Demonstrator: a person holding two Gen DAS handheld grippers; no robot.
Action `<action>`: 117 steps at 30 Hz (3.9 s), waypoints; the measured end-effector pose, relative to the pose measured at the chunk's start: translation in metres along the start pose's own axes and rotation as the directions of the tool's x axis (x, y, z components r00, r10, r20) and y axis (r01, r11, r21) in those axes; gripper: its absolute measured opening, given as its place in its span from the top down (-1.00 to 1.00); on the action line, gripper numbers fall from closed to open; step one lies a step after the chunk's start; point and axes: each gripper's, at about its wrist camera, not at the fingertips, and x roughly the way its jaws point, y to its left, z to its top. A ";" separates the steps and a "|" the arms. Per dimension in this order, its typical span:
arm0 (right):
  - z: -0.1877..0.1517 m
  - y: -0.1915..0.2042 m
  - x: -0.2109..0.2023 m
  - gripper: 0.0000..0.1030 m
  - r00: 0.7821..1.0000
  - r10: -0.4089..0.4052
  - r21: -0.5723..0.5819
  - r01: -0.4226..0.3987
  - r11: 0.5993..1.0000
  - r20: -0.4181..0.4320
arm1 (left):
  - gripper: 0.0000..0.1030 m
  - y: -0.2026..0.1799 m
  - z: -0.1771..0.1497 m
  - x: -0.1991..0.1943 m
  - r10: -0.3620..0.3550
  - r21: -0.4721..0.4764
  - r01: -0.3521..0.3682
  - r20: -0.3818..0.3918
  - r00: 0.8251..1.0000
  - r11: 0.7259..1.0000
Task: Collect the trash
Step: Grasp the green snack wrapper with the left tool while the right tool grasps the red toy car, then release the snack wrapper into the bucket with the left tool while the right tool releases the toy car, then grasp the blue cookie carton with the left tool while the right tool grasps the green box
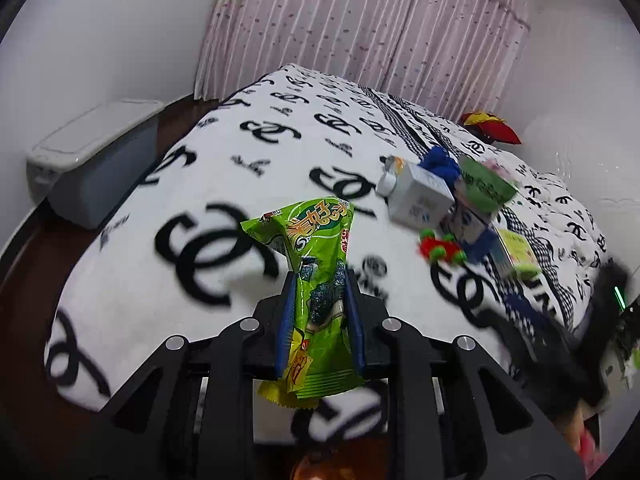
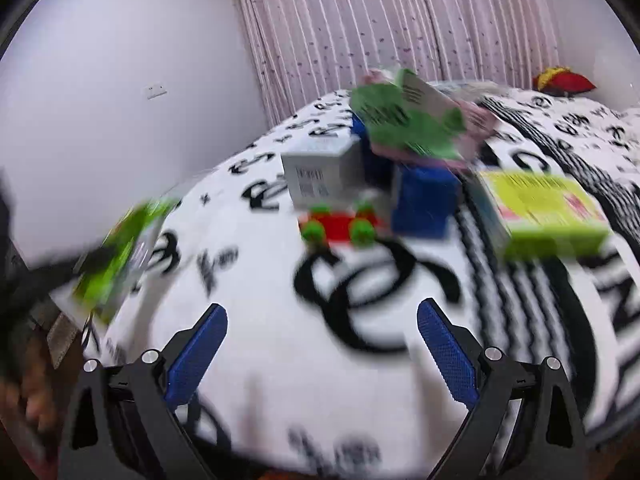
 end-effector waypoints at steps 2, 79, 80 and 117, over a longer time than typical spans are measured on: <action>0.013 0.004 0.018 -0.83 1.000 -0.029 -0.006 0.029 1.000 -0.005 | 0.56 0.003 -0.008 -0.007 -0.013 -0.008 0.013 -0.012 1.000 1.000; -0.235 -0.055 -0.026 -0.80 0.839 0.000 0.146 0.095 0.985 -0.543 | -0.41 -0.038 -0.263 0.096 0.050 0.133 0.067 -0.724 0.688 0.989; -0.235 -0.055 -0.026 -0.80 0.840 -0.001 0.147 0.097 0.984 -0.543 | -0.41 -0.038 -0.263 0.095 0.052 0.134 0.066 -0.723 0.689 0.989; -0.062 -0.058 -0.087 -0.89 0.992 -0.099 0.045 0.103 0.994 -0.082 | -0.76 -0.058 -0.175 0.024 0.003 0.181 0.086 -0.440 0.898 0.980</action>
